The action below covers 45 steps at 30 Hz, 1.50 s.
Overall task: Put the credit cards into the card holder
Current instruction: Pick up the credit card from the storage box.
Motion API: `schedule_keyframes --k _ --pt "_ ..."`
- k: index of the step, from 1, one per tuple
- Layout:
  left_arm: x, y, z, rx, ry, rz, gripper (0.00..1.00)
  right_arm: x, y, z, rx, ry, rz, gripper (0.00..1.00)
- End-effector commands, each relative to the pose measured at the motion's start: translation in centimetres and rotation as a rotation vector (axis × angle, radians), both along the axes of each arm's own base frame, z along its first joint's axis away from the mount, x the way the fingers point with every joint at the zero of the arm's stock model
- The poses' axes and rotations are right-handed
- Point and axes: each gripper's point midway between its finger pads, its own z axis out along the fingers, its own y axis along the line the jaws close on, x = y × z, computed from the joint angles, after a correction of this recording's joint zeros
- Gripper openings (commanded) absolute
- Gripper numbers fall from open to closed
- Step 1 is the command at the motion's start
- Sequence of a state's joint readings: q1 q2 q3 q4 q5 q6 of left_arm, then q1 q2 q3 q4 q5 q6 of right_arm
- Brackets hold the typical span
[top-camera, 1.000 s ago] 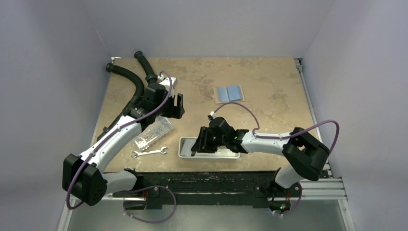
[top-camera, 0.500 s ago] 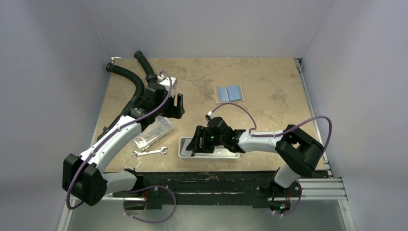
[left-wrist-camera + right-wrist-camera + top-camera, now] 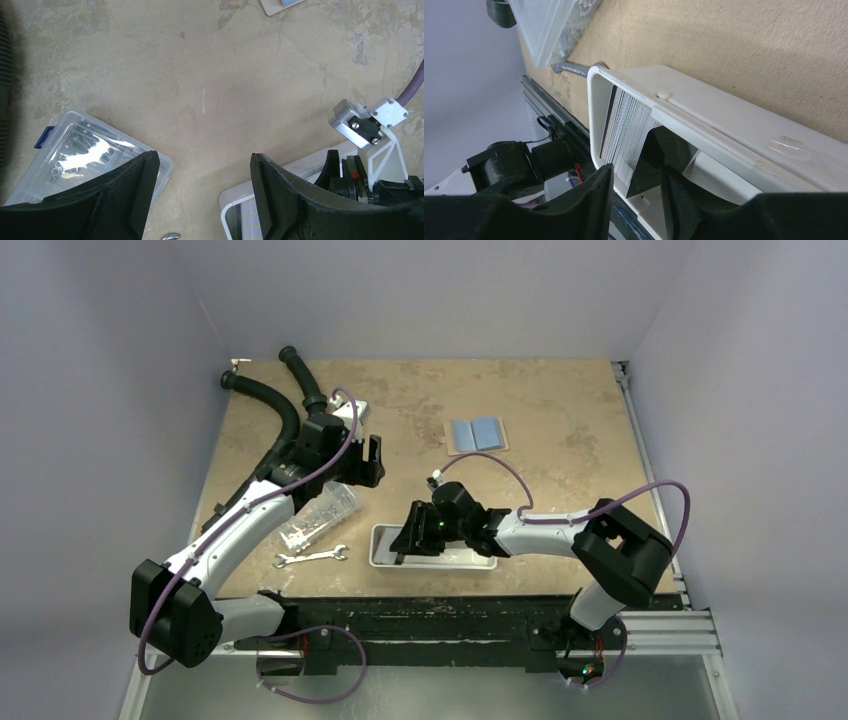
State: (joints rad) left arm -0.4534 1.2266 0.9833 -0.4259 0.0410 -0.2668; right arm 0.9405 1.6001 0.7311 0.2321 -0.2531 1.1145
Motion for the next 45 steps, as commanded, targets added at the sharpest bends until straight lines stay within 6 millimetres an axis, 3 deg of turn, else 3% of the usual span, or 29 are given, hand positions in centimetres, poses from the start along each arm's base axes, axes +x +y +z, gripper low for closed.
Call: schedule_keyframes --k 1,25,37,45 --pt "0.6 -0.2 0.3 -0.007 -0.035 -0.016 0.72 1.2 1.5 2.6 0.077 -0.051 -0.001 0.44" --pt "0.6 -0.2 0.0 -0.003 -0.029 -0.018 0.72 0.3 0.0 3.1 0.085 -0.043 -0.027 0.12" --pt "0.6 -0.2 -0.1 -0.003 -0.024 -0.019 0.72 0.0 -1.7 2.3 -0.007 -0.017 -0.06 0.0" --pt "0.6 -0.3 -0.4 0.0 -0.016 -0.021 0.72 -0.4 -2.1 2.8 -0.029 0.034 -0.073 0.0"
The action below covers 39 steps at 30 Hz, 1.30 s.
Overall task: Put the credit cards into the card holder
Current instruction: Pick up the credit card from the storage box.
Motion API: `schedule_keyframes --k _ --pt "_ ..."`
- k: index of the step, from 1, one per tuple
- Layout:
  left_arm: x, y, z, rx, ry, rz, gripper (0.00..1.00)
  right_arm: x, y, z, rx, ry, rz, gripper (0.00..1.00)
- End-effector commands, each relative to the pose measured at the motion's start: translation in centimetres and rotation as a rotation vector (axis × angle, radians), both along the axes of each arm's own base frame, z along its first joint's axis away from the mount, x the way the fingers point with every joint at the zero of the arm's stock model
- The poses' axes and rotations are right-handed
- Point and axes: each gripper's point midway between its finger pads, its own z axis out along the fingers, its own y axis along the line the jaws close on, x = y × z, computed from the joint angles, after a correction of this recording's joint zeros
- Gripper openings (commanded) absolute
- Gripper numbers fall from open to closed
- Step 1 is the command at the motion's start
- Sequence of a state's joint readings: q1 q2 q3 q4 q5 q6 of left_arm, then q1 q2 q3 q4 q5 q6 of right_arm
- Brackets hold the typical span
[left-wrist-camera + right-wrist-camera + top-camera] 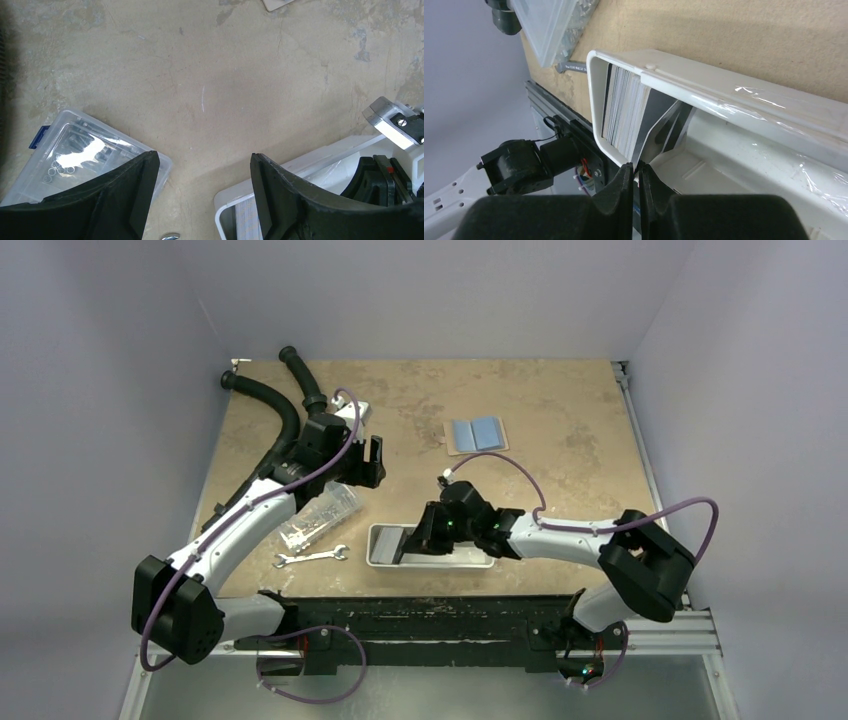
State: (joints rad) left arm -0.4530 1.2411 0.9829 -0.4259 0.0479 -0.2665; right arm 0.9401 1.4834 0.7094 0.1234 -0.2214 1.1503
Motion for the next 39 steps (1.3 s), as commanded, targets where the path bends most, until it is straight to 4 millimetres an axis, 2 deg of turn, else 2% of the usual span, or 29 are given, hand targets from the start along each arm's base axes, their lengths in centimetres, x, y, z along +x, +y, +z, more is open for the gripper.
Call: schedule_keyframes --k 1,8,15,23,30,33,35,37,39 --pt "0.6 -0.2 0.1 -0.003 -0.031 -0.016 0.72 0.3 -0.5 1.4 -0.021 0.027 -0.045 0.0" --pt "0.6 -0.2 0.1 -0.006 -0.029 -0.018 0.72 0.6 -0.8 2.5 -0.109 0.143 -0.125 0.0" --pt "0.5 -0.1 0.0 -0.004 -0.028 -0.016 0.72 -0.2 -0.7 3.5 -0.087 0.231 -0.153 0.0" --pt "0.5 -0.1 0.1 -0.006 -0.03 -0.015 0.72 -0.3 -2.2 6.5 0.0 0.205 -0.164 0.0" --pt "0.5 -0.1 0.0 -0.004 -0.027 -0.011 0.72 -0.4 -3.9 8.0 0.038 0.147 -0.148 0.0" --pt "0.6 -0.2 0.3 -0.013 -0.032 -0.011 0.72 0.8 -4.9 8.3 0.013 -0.01 -0.082 0.0" --pt "0.6 -0.3 0.3 -0.021 -0.032 -0.011 0.72 2.3 -5.6 8.3 -0.012 -0.141 -0.046 0.0" --pt "0.6 -0.5 0.4 -0.032 -0.029 -0.011 0.72 4.2 -6.5 8.5 -0.018 -0.277 -0.04 0.0" --pt "0.6 -0.8 0.5 -0.053 -0.028 -0.014 0.72 6.6 -8.2 7.8 -0.062 -0.366 -0.057 0.0"
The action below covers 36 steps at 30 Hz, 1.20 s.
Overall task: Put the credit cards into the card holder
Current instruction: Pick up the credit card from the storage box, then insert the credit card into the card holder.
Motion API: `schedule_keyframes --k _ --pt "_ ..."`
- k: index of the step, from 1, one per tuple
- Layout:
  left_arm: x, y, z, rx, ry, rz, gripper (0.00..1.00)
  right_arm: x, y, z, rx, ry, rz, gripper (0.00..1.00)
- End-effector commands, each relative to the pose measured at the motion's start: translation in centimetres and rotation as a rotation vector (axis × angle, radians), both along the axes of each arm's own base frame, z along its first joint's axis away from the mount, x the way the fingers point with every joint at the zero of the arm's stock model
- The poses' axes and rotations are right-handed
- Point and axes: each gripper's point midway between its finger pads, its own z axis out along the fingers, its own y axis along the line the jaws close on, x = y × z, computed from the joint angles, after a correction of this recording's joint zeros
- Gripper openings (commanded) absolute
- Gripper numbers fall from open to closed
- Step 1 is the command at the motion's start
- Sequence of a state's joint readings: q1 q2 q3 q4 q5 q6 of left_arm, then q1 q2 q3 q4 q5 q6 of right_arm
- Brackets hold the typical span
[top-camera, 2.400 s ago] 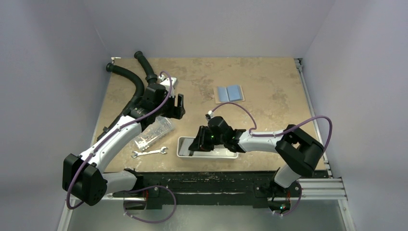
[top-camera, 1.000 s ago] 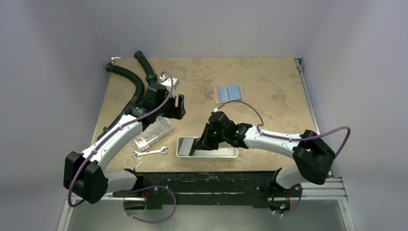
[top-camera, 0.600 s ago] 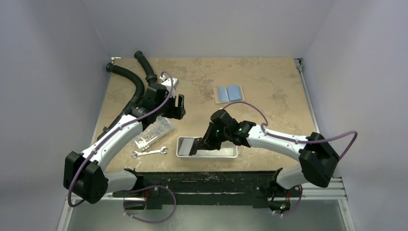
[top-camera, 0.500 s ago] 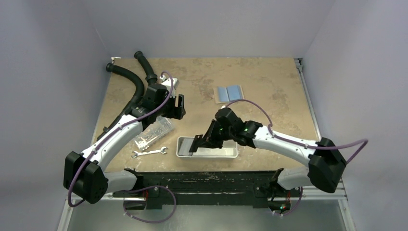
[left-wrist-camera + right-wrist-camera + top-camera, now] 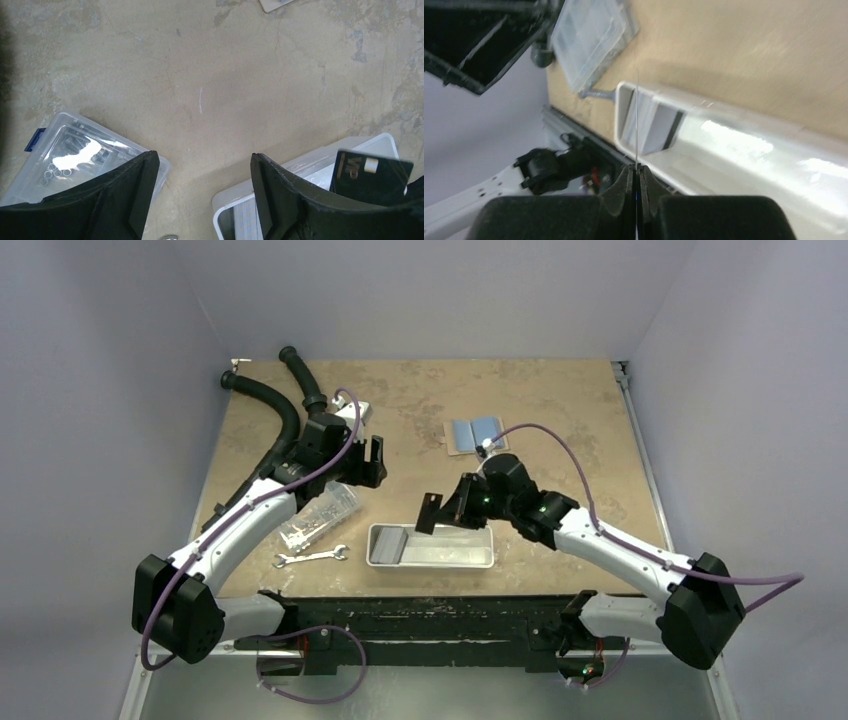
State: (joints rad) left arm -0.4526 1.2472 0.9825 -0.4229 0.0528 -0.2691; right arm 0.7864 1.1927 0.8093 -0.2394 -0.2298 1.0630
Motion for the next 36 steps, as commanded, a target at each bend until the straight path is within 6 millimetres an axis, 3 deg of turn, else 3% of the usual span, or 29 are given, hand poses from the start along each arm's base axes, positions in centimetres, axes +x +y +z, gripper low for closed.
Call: schedule_keyframes --k 1,4,9,14,17,20,24,30,36 --pt "0.6 -1.0 0.9 -0.068 -0.034 -0.014 0.72 5.3 -3.2 -0.1 -0.084 -0.314 0.032 0.0" --pt "0.8 -2.4 2.0 -0.155 -0.045 -0.031 0.72 10.0 -5.6 0.3 -0.128 -0.431 0.007 0.0" --pt "1.9 -6.8 4.1 -0.4 -0.018 -0.083 0.71 18.3 -10.9 -0.2 -0.261 -0.496 -0.069 0.0" --pt "4.2 -11.1 5.2 -0.588 -0.034 -0.11 0.69 24.5 -16.3 -3.0 -0.282 -0.392 -0.05 0.0" --pt "5.7 -13.5 5.6 -0.627 -0.061 -0.119 0.69 26.4 -17.6 -3.6 -0.231 -0.347 0.006 0.0" --pt "7.3 -15.9 5.2 -0.665 -0.051 -0.131 0.68 27.1 -17.2 -5.4 -0.206 -0.279 0.113 0.0" --pt "9.4 -19.2 4.0 -0.712 -0.003 -0.174 0.62 28.5 -16.9 -5.8 -0.174 -0.292 0.162 0.0" --pt "12.8 -22.5 0.5 -0.709 0.045 -0.193 0.51 29.9 -16.4 -5.9 -0.127 -0.311 0.178 0.0" --pt "16.0 -23.5 -3.4 -0.593 0.076 -0.159 0.37 30.1 -16.8 -8.1 -0.154 -0.252 0.159 0.0"
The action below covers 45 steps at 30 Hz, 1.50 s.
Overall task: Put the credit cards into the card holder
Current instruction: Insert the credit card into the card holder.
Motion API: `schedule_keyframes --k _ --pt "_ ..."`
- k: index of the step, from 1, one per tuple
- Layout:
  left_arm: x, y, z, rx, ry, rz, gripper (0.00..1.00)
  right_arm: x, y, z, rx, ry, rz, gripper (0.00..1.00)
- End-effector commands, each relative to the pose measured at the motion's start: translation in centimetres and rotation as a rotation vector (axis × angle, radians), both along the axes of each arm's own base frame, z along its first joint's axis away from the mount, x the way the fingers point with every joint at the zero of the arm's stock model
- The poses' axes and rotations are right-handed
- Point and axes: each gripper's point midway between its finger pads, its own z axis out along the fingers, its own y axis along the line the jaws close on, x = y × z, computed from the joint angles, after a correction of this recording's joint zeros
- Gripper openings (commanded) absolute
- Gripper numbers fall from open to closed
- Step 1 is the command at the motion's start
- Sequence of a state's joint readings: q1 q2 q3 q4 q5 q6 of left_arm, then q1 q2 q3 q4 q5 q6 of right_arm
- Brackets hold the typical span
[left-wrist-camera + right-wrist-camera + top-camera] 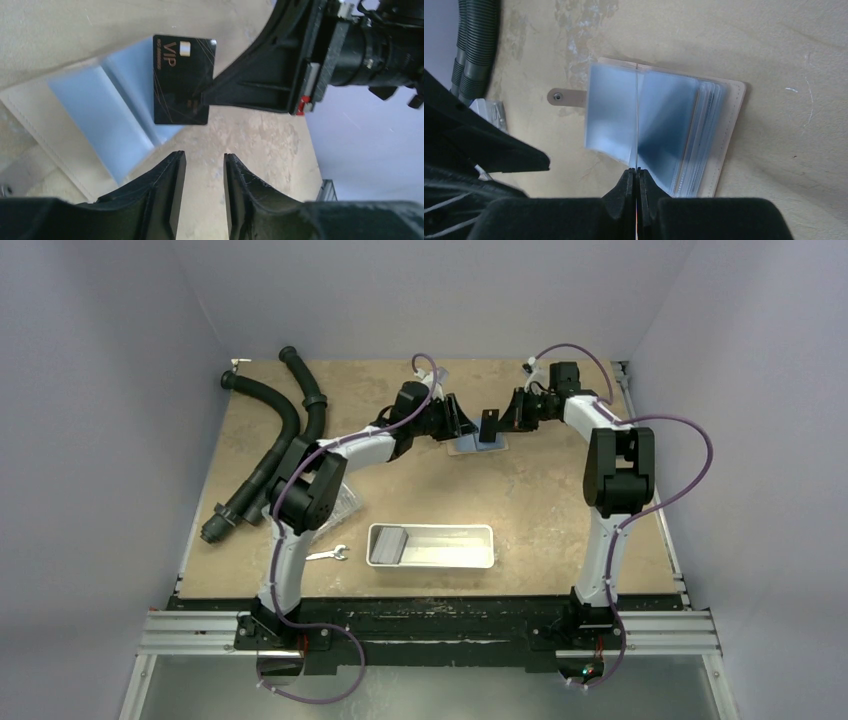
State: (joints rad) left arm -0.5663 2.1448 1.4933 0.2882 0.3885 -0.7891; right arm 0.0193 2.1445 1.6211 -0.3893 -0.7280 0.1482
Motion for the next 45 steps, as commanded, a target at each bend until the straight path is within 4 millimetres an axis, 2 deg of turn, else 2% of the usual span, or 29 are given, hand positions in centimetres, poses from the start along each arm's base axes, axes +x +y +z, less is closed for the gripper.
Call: schedule_keyframes --k 1,3,8,20,28,35,40,45 --pt "2.1 -1.0 0.2 0.053 -0.05 -0.009 0.35 0.4 0.2 0.5 0.01 -0.012 0.025 0.0" --pt "2.5 -0.9 -1.9 0.103 -0.022 -0.007 0.33 0.3 0.2 0.4 0.01 -0.001 0.028 0.0" --pt "3.2 0.1 -5.3 0.198 0.041 0.021 0.26 -0.2 0.2 0.0 0.013 0.03 0.029 0.0" --pt "3.2 3.1 -10.4 0.352 0.13 0.091 0.17 0.2 0.0 -1.8 0.003 0.093 -0.001 0.0" --pt "2.8 4.3 -11.4 0.375 0.156 0.108 0.13 0.7 -0.4 -2.6 -0.026 0.105 -0.017 0.0" --pt "2.6 4.6 -11.9 0.378 0.171 0.113 0.1 0.7 0.3 -3.1 -0.018 0.121 0.006 0.0" --pt "2.5 4.6 -11.9 0.374 0.174 0.112 0.08 0.3 1.7 -3.3 -0.029 0.128 0.05 0.0" --pt "2.5 4.6 -11.9 0.373 0.174 0.112 0.08 -0.1 2.0 -3.7 -0.02 0.16 0.049 0.0"
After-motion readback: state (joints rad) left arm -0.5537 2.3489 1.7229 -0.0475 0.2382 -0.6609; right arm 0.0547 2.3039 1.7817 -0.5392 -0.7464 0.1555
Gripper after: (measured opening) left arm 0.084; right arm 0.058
